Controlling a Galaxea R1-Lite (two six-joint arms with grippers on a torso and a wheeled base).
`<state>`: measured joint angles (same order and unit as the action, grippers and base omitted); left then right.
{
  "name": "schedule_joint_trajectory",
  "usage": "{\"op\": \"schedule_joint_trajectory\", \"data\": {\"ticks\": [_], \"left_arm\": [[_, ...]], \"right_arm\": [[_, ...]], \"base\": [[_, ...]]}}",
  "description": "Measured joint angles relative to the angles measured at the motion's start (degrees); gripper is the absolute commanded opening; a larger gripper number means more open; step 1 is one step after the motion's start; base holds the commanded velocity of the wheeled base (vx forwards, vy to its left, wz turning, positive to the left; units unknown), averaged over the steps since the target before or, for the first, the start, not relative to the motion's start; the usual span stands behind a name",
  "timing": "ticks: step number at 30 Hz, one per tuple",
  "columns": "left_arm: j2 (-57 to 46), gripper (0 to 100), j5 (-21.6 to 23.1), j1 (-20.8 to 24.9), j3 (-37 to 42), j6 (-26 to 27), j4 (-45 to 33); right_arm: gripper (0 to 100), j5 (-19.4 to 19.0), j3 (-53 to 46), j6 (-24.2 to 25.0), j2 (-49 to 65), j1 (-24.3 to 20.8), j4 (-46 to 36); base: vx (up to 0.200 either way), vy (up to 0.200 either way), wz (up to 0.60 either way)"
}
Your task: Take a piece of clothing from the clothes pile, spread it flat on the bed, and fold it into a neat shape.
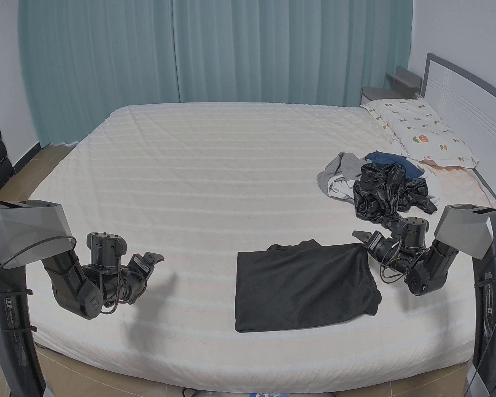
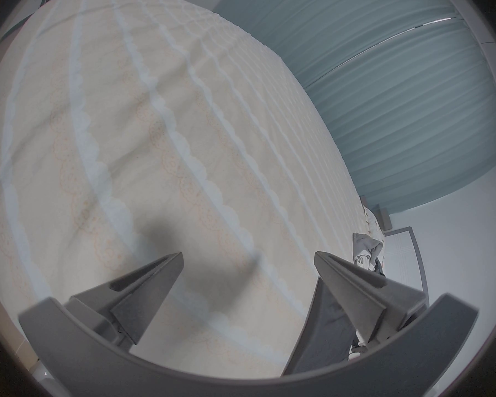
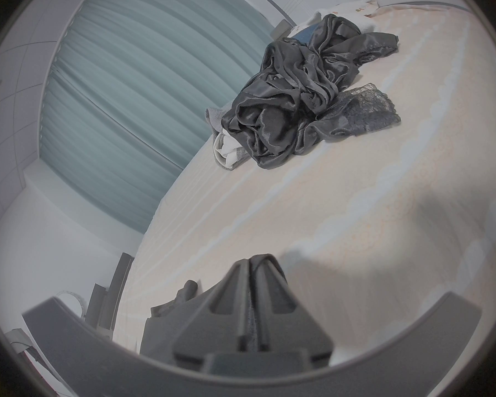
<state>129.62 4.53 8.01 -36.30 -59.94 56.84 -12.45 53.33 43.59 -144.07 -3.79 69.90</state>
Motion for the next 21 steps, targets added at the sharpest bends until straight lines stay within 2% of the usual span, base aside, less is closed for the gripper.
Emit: {"op": "schedule_joint_trajectory", "data": {"ticks": [2, 7, 12, 21], "left_arm": [[0.04, 100, -0.02, 0.06, 0.0, 0.0, -0.02], [0.09, 100, -0.71, 0.17, -0.11, -0.02, 0.0], [0.17, 100, -1.04, 0.23, -0.16, -0.05, 0.0], [0.2, 100, -1.1, 0.26, -0.13, -0.05, -0.02]], "right_arm": [[100, -0.72, -2.18, -0.11, 0.9, 0.1, 0.22], [100, -7.06, -8.22, -1.15, 3.85, 1.04, 1.27], [100, -8.7, -11.19, -3.25, 5.64, 1.89, 1.69], [100, -14.42, -15.45, -6.21, 7.35, 2.78, 3.1]], "base": [[0.0, 0.0, 0.0], [-0.2, 0.0, 0.0], [-0.2, 0.0, 0.0], [0.0, 0.0, 0.0]]}}
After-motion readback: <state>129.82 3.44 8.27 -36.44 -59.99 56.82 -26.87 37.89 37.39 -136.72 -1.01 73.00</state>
